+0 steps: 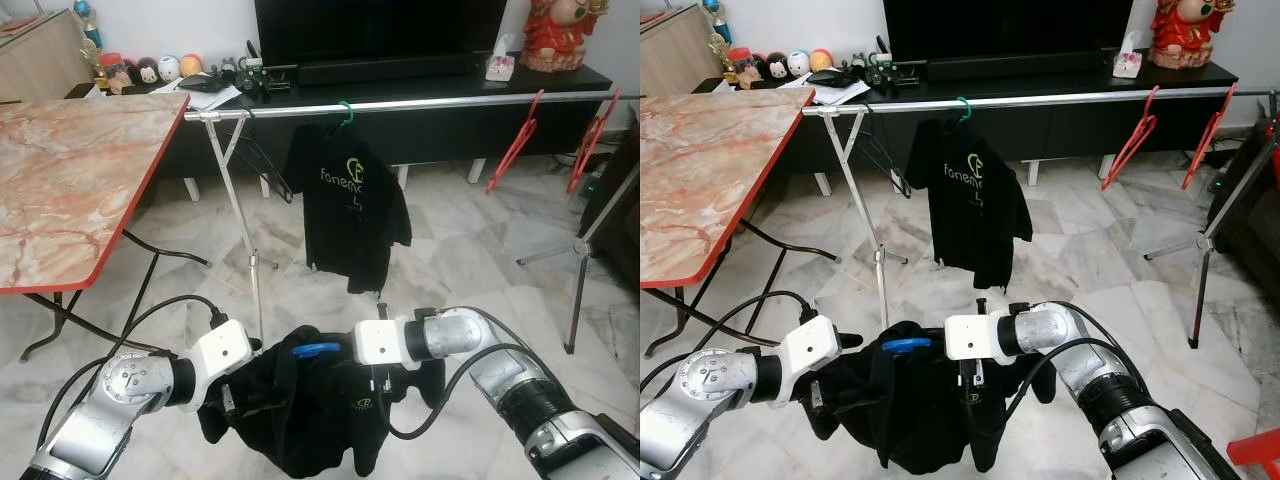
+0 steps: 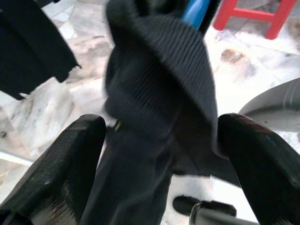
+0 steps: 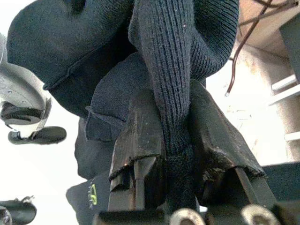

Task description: Hang hanger

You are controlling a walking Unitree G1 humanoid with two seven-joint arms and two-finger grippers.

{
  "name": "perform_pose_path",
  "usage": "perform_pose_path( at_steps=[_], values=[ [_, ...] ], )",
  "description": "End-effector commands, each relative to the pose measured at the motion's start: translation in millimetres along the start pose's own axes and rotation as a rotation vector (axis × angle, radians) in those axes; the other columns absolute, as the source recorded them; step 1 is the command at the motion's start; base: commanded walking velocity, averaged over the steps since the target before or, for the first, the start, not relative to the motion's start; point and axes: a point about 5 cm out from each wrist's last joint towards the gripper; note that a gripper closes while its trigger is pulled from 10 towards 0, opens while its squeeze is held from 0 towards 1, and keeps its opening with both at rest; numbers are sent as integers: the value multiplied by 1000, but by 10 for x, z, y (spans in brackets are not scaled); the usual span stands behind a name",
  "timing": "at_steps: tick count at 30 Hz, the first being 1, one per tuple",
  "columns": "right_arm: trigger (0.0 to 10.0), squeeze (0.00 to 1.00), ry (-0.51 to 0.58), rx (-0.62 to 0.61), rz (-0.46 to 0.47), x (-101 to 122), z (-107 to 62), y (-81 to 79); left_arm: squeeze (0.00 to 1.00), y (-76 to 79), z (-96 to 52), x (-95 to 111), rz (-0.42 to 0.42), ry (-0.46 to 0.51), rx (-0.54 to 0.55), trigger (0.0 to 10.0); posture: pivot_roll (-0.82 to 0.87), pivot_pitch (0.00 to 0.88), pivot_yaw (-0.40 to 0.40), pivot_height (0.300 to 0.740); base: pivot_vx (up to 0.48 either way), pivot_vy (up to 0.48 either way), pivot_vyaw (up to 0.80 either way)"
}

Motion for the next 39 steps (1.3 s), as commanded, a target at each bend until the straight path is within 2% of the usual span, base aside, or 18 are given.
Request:
perform_pose_path(
  at_steps=[1,9,10,11,12,13,39],
  values=[
    [0,0,55,-6,-30,126,14,29,0,-25,14,9,4,4,-4,10000,-133,0,72,740,0,0,0],
    [0,0,60,2,-27,133,28,6,0,-10,45,27,-7,19,-11,10000,-128,0,71,740,0,0,0],
    [0,0,62,4,-26,138,30,5,0,-5,52,27,-9,21,-14,8353,-129,0,71,740,0,0,0],
    [0,0,64,4,-27,145,32,5,0,-2,60,28,-13,24,-14,4157,-131,0,72,740,0,0,0],
    [0,0,66,5,-26,150,33,5,0,0,66,29,-16,26,-14,4157,-131,0,72,740,0,0,0],
    [0,0,67,4,-24,152,33,6,0,1,72,30,-18,28,-15,0,-134,0,72,740,0,0,0],
    [0,0,90,8,-16,201,58,-7,0,-31,124,55,-19,42,7,0,-132,0,76,740,0,0,0]
  ],
)
Point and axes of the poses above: a point about 5 cm out from each wrist's last joint towards the gripper, its own z axis pointing out of the wrist towards the gripper, its own x axis along the axis of the wrist's last joint, y = z × x, and after that the axes turned 11 degrees about z, right-handed
